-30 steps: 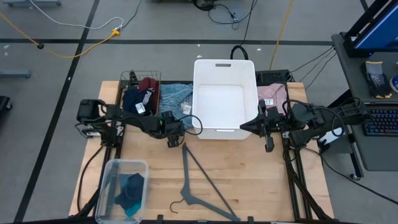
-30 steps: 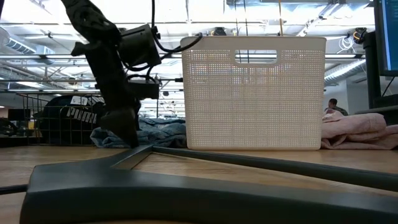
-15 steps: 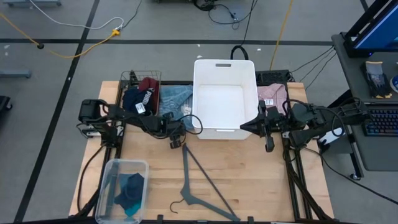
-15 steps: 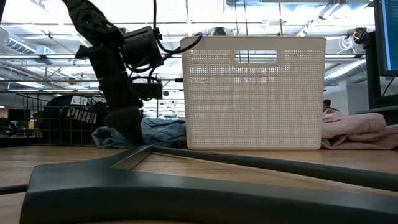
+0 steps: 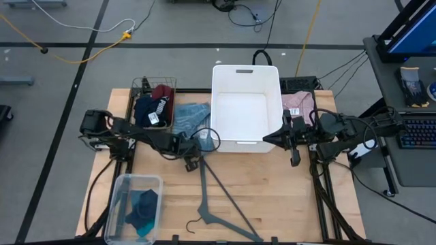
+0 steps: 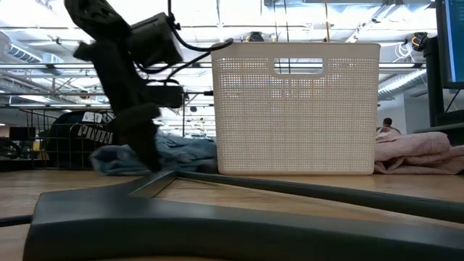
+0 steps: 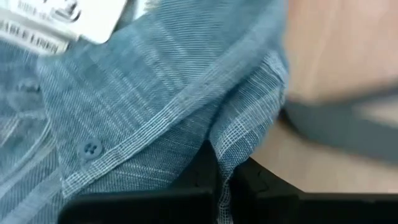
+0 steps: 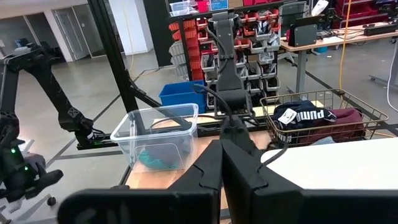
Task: Pick & Place Cloths
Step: Put the blue polo shirt into the white laundry bin
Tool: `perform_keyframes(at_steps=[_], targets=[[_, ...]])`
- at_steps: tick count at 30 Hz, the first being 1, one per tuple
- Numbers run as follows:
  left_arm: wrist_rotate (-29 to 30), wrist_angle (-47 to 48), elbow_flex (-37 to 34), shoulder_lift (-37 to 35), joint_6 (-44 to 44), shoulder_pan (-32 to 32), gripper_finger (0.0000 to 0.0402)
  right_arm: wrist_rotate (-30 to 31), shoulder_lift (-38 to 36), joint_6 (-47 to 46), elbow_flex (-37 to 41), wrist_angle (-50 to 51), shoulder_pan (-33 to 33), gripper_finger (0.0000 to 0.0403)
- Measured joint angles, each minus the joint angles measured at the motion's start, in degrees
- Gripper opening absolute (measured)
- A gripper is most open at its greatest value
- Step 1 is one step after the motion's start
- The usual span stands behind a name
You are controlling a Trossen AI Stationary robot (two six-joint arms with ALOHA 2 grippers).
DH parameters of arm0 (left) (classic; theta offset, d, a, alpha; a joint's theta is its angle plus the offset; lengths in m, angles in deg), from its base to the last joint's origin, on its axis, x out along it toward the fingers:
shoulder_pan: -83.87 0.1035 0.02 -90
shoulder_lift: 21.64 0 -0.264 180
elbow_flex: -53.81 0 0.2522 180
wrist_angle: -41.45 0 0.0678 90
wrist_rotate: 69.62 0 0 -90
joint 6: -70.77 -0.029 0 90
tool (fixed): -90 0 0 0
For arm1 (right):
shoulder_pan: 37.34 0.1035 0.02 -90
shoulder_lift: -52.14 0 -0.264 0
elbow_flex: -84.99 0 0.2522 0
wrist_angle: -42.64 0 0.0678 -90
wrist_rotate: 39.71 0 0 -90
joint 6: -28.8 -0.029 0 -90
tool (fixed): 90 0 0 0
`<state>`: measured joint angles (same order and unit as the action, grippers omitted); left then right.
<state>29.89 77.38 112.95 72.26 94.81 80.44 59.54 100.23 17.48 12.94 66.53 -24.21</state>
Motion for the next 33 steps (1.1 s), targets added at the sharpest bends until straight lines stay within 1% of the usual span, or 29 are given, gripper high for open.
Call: perform_keyframes(at_steps=[7, 18, 26, 30, 33], targets=[[-1.43, 8.03, -0.1, -5.82, 5.6, -2.11, 0.0003, -0.04, 0.0, 0.07, 0.0, 0.02, 0.0, 0.0], [-1.94, 9.8, -0.04, -14.82, 12.97, -6.07, 0.0001, -0.07, 0.0, 0.22, 0.0, 0.0, -0.01, 0.0], [-8.46, 9.59, 0.63, -15.89, 19.27, -11.46, 0.0001, -0.07, 0.0, 0.1, 0.0, 0.03, -0.01, 0.0], [-8.65, 10.14, 3.21, -15.89, 20.11, -13.75, 0.0, -0.07, 0.1, 0.08, 0.0, 0.02, 0.0, 0.0], [-8.35, 13.39, 6.36, -15.91, 20.02, -14.28, 0.0, -0.07, 0.23, 0.19, 0.0, 0.04, 0.0, 0.0]])
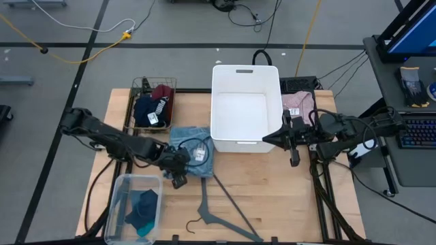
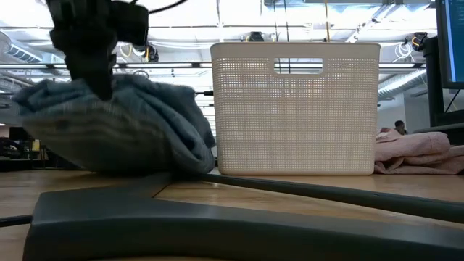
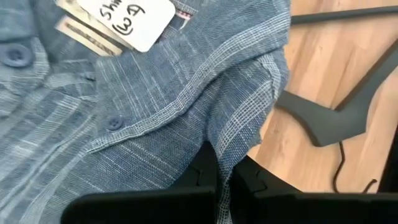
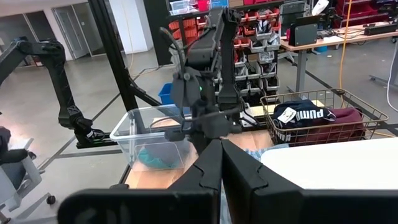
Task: Pick & Place Cloths
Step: Put the blue polo shirt into the white laundry bin
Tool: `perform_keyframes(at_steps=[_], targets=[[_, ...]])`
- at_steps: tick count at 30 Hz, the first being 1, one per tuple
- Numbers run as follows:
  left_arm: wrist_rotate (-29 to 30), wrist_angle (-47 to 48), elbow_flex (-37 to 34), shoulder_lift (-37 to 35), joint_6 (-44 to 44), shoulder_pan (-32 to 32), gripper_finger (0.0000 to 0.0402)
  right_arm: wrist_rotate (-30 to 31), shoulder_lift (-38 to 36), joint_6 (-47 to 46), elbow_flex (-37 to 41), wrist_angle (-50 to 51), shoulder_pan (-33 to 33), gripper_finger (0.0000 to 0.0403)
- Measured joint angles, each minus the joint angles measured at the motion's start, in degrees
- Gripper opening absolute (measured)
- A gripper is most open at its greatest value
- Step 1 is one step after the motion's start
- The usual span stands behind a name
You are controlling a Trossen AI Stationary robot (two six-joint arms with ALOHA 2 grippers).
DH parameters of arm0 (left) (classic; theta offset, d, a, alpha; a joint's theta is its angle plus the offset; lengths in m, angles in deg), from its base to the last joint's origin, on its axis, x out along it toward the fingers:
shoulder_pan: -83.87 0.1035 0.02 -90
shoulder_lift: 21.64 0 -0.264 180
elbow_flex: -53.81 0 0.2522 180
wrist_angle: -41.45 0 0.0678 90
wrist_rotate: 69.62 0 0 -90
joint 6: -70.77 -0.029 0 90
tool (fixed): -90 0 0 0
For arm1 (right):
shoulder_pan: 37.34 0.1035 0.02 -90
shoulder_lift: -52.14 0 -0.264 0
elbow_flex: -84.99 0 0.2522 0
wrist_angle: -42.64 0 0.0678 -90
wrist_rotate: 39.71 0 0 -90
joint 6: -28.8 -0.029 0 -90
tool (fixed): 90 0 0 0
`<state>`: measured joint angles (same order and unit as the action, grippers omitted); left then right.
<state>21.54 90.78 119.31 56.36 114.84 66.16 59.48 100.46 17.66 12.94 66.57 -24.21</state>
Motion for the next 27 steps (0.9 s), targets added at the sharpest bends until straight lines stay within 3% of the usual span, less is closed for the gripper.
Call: perform_keyframes(at_steps=[8, 27], targets=[[2.56, 11.72, 10.4, 0.0, -1.78, -0.09, 0.0, 0.0, 0.52, 0.02, 0.0, 0.02, 0.0, 0.0], [19.29, 43.03, 41.42, -0.07, -1.9, -0.44, 0.0, -0.22, 0.67, 1.77, 0.0, 0.0, 0.0, 0.0]])
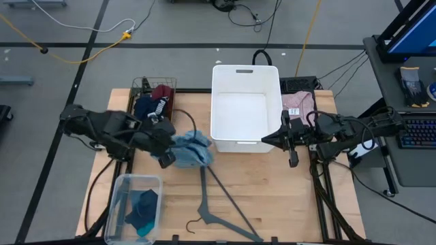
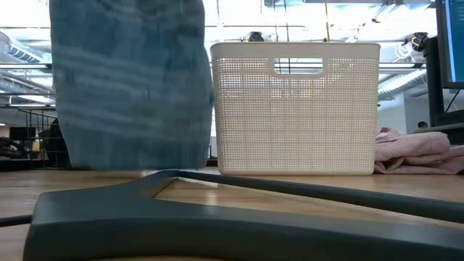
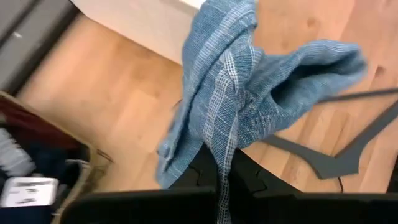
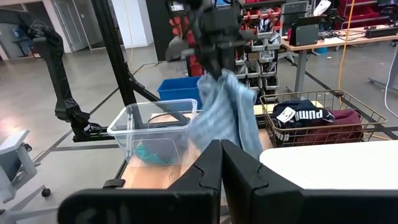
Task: Pick & Place Cloths
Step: Put the blue polo shirt into the white laundry bin
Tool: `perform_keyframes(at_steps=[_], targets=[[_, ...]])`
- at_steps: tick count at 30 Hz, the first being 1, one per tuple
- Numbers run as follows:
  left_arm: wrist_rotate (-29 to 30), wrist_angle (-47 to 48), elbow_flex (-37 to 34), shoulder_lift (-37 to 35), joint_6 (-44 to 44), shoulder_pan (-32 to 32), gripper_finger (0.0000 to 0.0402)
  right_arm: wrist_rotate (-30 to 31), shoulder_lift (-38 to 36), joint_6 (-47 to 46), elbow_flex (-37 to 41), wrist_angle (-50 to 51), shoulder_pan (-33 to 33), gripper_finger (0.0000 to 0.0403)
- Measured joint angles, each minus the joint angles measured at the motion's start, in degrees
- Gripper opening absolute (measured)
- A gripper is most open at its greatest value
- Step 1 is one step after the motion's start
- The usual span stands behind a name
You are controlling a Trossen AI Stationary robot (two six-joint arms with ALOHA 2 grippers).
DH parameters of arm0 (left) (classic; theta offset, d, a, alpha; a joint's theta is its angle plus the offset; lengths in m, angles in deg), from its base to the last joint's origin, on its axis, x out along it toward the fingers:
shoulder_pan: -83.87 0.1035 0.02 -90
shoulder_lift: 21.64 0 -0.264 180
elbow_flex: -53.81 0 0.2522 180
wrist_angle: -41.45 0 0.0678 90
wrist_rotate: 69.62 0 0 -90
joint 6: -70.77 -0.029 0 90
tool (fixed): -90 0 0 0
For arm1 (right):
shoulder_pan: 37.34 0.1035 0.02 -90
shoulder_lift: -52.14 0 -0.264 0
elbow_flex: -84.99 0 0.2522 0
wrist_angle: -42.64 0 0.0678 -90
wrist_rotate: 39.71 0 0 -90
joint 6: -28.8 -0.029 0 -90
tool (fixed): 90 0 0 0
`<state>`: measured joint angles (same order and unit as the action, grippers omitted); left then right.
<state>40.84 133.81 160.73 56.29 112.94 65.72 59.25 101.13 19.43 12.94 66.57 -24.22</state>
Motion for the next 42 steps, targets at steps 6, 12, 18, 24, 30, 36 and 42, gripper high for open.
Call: perform_keyframes(at_steps=[6, 12, 18, 24, 30, 36, 42], targets=[[4.97, 4.79, 10.45, 0.0, -2.76, 0.0, 0.0, -0.01, 0.0, 0.02, 0.0, 0.0, -0.02, 0.0], [10.74, 5.73, 22.13, 0.07, -8.73, 0.0, 0.0, 0.04, 0.0, 0.02, 0.0, 0.0, -0.02, 0.0], [18.52, 3.2, 33.82, 0.07, -18.69, 0.0, 0.0, 0.36, 0.0, 0.02, 0.0, 0.0, -0.02, 0.0], [25.09, -15.51, 39.19, 0.02, -41.03, 1.33, 0.0, 3.32, 0.0, 0.0, 0.0, -0.04, -0.02, 0.0], [24.93, -33.83, 39.28, 1.62, -60.67, 4.97, 0.0, 3.42, 0.0, 0.0, 0.0, -0.04, -0.02, 0.0], [23.69, -39.65, 39.26, 5.37, -68.3, 10.0, 0.0, 4.84, 0.0, -0.02, 0.0, -0.36, -0.02, 0.0], [14.47, -43.81, 39.17, 9.78, -68.87, 16.95, 0.0, 4.77, 0.0, -0.37, 0.0, -0.42, -0.02, 0.0]])
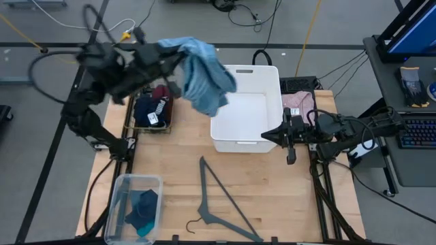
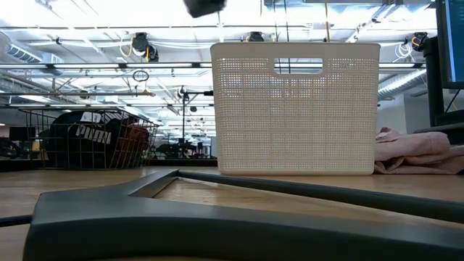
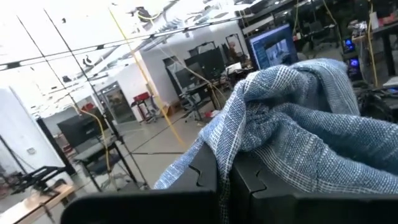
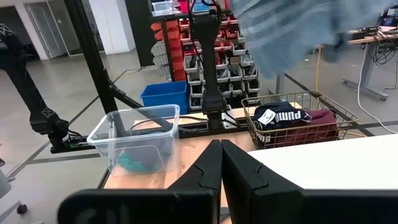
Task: Pick & Place Cloths
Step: Put the blue polo shirt into the white laundry bin
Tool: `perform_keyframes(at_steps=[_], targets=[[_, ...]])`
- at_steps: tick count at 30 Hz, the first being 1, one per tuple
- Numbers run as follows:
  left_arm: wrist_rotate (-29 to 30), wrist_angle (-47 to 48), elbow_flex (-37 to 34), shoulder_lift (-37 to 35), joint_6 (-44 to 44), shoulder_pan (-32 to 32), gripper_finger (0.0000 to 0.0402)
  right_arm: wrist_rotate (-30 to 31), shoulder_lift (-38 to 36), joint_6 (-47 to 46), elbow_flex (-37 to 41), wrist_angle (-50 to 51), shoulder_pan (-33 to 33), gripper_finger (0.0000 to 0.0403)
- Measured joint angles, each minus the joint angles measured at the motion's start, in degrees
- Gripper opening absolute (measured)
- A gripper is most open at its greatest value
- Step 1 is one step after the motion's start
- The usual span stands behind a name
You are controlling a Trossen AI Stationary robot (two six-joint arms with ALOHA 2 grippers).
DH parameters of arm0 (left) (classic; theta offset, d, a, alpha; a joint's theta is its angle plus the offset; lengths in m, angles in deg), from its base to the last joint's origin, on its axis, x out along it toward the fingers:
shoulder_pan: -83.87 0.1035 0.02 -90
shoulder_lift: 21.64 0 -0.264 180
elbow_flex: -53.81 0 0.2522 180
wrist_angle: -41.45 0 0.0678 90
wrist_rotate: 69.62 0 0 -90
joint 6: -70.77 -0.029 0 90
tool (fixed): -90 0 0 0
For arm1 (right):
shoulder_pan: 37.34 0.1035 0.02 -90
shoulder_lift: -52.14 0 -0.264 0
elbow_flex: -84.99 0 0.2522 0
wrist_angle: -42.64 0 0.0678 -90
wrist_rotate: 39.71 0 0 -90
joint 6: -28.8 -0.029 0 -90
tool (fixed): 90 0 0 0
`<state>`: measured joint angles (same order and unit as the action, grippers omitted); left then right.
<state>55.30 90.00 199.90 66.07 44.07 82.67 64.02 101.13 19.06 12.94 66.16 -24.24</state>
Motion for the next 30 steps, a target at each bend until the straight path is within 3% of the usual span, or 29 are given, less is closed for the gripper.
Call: perform_keyframes(at_steps=[8, 16, 30], targets=[[-8.76, -5.75, 0.0, 7.37, 2.49, 8.7, 0.0, -0.26, 0.0, -0.23, 0.0, 0.47, 1.4, 0.0], [-16.4, -7.22, 0.0, 15.15, 10.18, 16.05, 0.0, -0.28, 0.0, -6.75, 0.0, 4.78, 6.22, 0.0], [-22.94, -7.15, 0.0, 25.51, 22.51, 21.05, 0.0, -0.04, -0.02, -12.11, 0.0, 9.42, 11.02, 0.0]])
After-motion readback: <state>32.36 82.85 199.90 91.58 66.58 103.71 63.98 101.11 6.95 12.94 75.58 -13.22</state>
